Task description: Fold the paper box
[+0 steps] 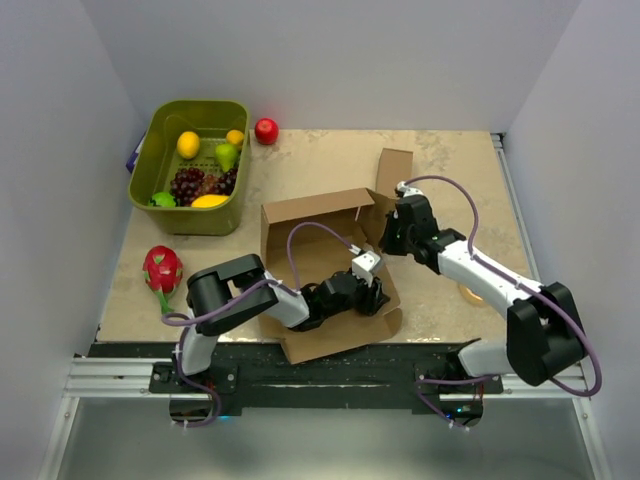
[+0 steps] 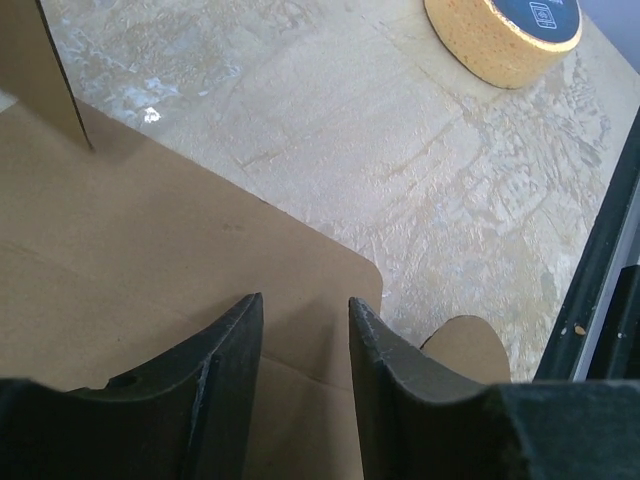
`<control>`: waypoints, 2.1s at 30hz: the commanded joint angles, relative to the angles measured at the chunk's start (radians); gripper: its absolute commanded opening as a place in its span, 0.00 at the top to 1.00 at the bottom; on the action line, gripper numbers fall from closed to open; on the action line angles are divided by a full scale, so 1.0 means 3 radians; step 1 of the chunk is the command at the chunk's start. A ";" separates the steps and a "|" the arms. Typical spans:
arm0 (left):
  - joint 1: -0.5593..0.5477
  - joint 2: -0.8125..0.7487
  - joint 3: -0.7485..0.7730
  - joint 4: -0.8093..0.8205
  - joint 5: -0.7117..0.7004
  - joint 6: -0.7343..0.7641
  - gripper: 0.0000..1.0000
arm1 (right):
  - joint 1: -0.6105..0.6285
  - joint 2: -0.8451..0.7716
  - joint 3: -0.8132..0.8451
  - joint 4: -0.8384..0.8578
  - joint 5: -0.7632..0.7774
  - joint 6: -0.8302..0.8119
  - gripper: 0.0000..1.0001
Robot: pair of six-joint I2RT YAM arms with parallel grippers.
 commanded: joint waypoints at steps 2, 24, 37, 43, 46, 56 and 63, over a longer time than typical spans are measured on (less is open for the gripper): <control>0.0015 0.0062 -0.0103 -0.0260 0.0100 0.0063 0.51 | 0.0028 -0.0018 -0.0213 0.0293 -0.0011 0.0188 1.00; 0.0020 -0.2453 -0.0298 -0.2238 -0.0701 0.0120 0.17 | 0.0033 -0.0145 -0.0326 0.0324 0.0337 0.0209 1.00; 0.1349 -0.3334 0.0760 -0.4048 -0.0483 0.0544 0.03 | 0.0033 -0.0043 -0.0167 0.0272 0.0393 0.0132 1.00; 0.2024 -0.3257 0.0710 -0.3989 -0.0034 0.0636 0.08 | 0.0033 -0.0043 -0.0177 0.0252 0.0413 0.0117 1.00; 0.2218 -0.3150 0.0613 -0.3851 0.0140 0.0600 0.12 | 0.0033 -0.0048 -0.0162 0.0242 0.0424 0.0111 1.00; 0.2377 -0.2976 0.0255 -0.3211 0.0397 0.0396 0.29 | 0.0033 -0.0038 -0.0147 0.0226 0.0480 0.0076 1.00; 0.2459 -0.2833 0.0199 -0.3155 0.0437 0.0421 0.35 | 0.0033 -0.0023 -0.0157 0.0237 0.0490 0.0050 1.00</control>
